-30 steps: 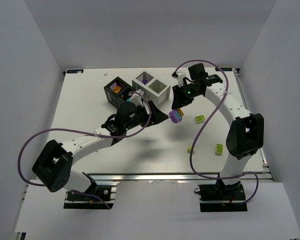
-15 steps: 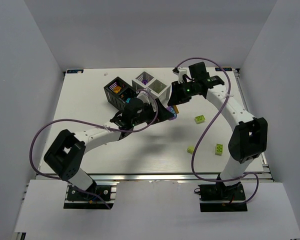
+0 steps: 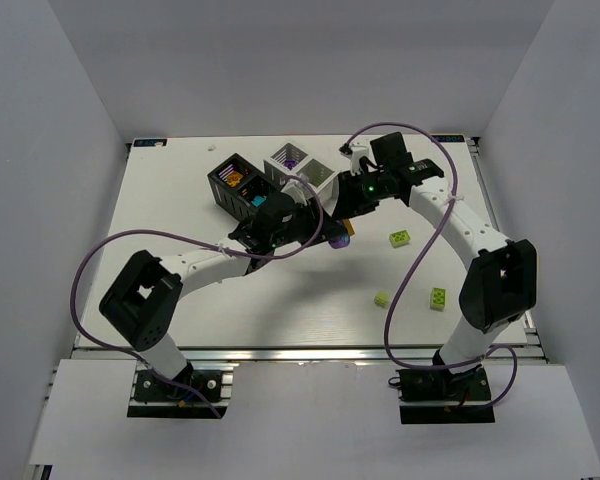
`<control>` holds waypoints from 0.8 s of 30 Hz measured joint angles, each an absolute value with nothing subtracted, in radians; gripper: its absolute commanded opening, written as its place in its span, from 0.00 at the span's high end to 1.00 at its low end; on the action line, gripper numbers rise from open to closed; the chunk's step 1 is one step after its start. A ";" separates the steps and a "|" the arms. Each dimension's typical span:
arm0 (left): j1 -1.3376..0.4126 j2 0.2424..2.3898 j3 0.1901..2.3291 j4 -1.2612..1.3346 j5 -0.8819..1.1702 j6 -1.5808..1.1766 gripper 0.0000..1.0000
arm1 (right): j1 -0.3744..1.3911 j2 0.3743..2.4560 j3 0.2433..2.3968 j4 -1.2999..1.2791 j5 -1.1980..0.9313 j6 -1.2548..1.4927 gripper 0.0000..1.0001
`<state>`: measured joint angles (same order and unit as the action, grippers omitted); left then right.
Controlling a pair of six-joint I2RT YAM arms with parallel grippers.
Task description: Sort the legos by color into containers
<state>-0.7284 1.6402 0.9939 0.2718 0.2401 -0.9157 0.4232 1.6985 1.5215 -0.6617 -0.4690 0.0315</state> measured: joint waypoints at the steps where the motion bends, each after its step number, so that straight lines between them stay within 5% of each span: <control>1: -0.728 1.640 0.996 0.270 0.241 -0.915 1.00 | 0.424 1.697 1.522 -0.659 -0.461 0.035 1.00; 17: -0.643 1.556 1.021 0.083 0.222 -0.825 1.00 | 0.278 1.689 1.522 -0.553 -0.348 0.039 1.00; 24: -0.476 1.620 1.348 -0.191 0.114 -0.728 1.00 | 0.269 1.624 1.477 -0.490 -0.319 -0.011 1.00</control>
<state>-0.4755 1.6203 1.3479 -0.1913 0.1139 -0.7284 0.2687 1.6238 1.4773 -0.4900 -0.3191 -0.0113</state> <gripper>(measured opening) 0.469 0.340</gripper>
